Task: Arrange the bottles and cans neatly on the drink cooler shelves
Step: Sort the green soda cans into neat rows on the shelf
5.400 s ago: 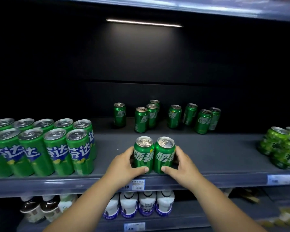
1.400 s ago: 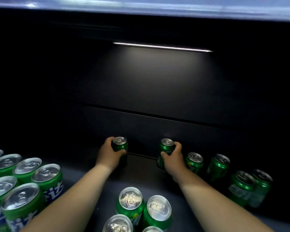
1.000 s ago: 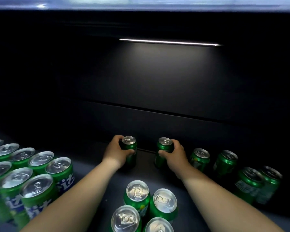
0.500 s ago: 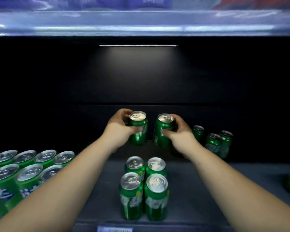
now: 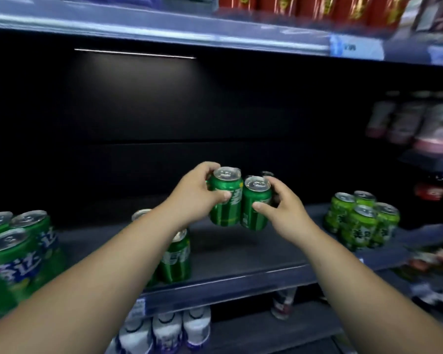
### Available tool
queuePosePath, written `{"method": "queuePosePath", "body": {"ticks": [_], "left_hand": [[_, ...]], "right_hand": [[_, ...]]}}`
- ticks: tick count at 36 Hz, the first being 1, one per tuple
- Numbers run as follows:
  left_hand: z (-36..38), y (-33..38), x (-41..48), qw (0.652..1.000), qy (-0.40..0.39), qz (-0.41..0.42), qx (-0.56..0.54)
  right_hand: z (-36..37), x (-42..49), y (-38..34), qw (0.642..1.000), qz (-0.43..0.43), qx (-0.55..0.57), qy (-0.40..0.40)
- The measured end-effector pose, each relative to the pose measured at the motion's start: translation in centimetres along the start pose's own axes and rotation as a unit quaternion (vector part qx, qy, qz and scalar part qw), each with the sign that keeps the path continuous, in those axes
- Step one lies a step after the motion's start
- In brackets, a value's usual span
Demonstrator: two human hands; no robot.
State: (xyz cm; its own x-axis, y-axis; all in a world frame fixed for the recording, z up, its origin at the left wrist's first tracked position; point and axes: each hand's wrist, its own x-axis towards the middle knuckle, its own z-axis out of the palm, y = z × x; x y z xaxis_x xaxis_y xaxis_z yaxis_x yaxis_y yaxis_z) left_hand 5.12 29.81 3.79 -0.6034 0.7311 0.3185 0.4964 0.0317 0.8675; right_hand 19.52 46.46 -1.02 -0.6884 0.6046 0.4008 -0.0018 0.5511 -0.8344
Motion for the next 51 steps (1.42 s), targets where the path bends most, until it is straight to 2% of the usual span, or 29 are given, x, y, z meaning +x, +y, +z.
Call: {"method": "queuePosePath", "body": {"ticks": [8, 12, 17, 23, 30, 36, 43, 51], "left_hand": [[6.0, -4.2, -3.8, 0.998, 0.021, -0.052, -0.013], [6.6, -5.6, -5.4, 0.996, 0.005, -0.090, 0.001], [5.5, -4.7, -5.9, 0.983, -0.025, -0.102, 0.150], [4.2, -2.6, -5.5, 0.931, -0.090, -0.120, 0.333], [3.0, -2.1, -4.5, 0.892, -0.112, -0.127, 0.420], [2.8, -1.4, -3.6, 0.883, -0.107, -0.095, 0.446], [0.4, -3.0, -2.9, 0.891, -0.119, -0.084, 0.429], [-1.4, -4.0, -2.0, 0.899, -0.139, -0.059, 0.411]], "right_hand": [[-2.2, -2.1, 5.4, 0.995, 0.064, 0.001, -0.074], [-2.0, -2.6, 6.4, 0.991, 0.063, -0.001, -0.121], [-0.7, -2.4, 7.1, 0.984, 0.054, 0.008, -0.167], [0.3, -2.2, 7.2, 0.979, 0.041, 0.020, -0.200], [0.7, -1.7, 7.2, 0.973, 0.039, 0.013, -0.229], [1.3, -1.5, 6.7, 0.971, 0.033, -0.001, -0.238], [1.6, -1.7, 6.1, 0.965, 0.042, -0.028, -0.257], [2.3, -2.4, 5.1, 0.968, 0.063, -0.026, -0.242]]}}
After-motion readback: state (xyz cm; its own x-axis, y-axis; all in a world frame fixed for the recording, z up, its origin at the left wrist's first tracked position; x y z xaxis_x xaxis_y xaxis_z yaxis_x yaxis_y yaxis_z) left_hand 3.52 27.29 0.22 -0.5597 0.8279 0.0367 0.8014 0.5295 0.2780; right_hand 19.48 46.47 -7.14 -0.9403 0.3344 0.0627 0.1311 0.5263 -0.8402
